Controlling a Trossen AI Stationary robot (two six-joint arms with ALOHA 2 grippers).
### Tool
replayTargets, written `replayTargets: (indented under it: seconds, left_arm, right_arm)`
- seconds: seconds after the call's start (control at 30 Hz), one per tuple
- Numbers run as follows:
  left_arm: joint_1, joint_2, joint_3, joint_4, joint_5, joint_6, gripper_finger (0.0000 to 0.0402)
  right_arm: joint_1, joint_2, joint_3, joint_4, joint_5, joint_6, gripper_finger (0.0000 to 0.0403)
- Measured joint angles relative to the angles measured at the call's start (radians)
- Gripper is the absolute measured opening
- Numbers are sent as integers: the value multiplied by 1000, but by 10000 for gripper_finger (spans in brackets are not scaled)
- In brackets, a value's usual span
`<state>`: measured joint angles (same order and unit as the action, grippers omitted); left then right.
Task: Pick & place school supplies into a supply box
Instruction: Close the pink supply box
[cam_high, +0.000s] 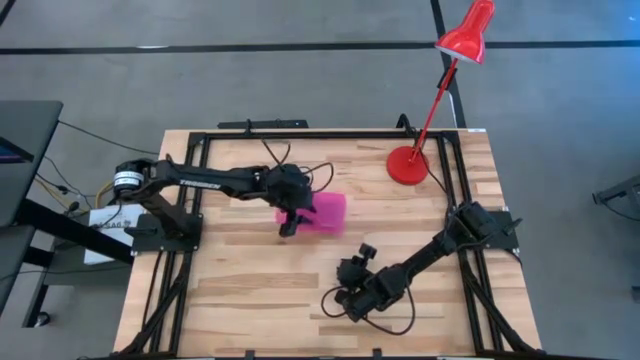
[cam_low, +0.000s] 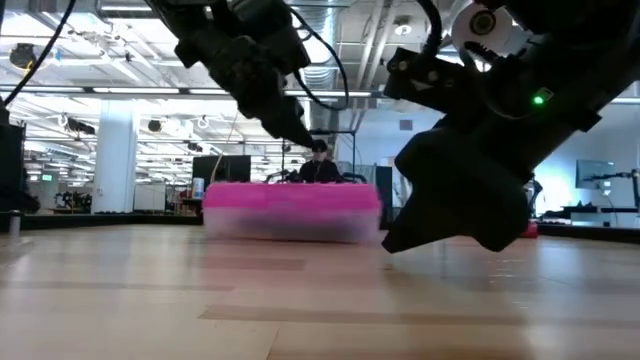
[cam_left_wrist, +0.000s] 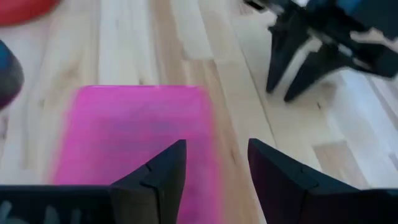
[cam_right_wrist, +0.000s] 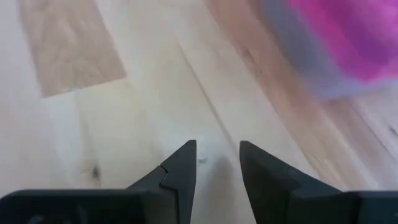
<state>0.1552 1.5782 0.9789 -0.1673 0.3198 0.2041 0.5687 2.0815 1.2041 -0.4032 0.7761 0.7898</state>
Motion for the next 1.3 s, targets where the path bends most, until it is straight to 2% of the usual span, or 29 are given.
replayTargets:
  seconds: [0.37, 0.43, 0.53, 0.6, 0.93, 1.3]
  left_arm:
    - [-31, 1, -2, -33, -42, 8, 167]
    - [-32, 1, -2, -45, -132, 19, 167]
    - [-19, 1, -2, -86, -321, 22, 167]
    - [4, 14, -6, -85, -370, 22, 167]
    - [105, 9, -105, -23, -355, -26, 167]
    - [121, 7, -207, 122, -243, -92, 167]
  right_arm:
    - [-4, 0, 0, 38, -7, -42, 117]
    - [-4, 0, 0, 37, -7, -42, 117]
    - [-4, 0, 0, 37, -7, -42, 117]
    - [-2, 0, 1, 37, -7, -41, 117]
    - [7, 0, 1, 33, -11, -41, 117]
    - [6, 0, 1, 33, -11, -41, 117]
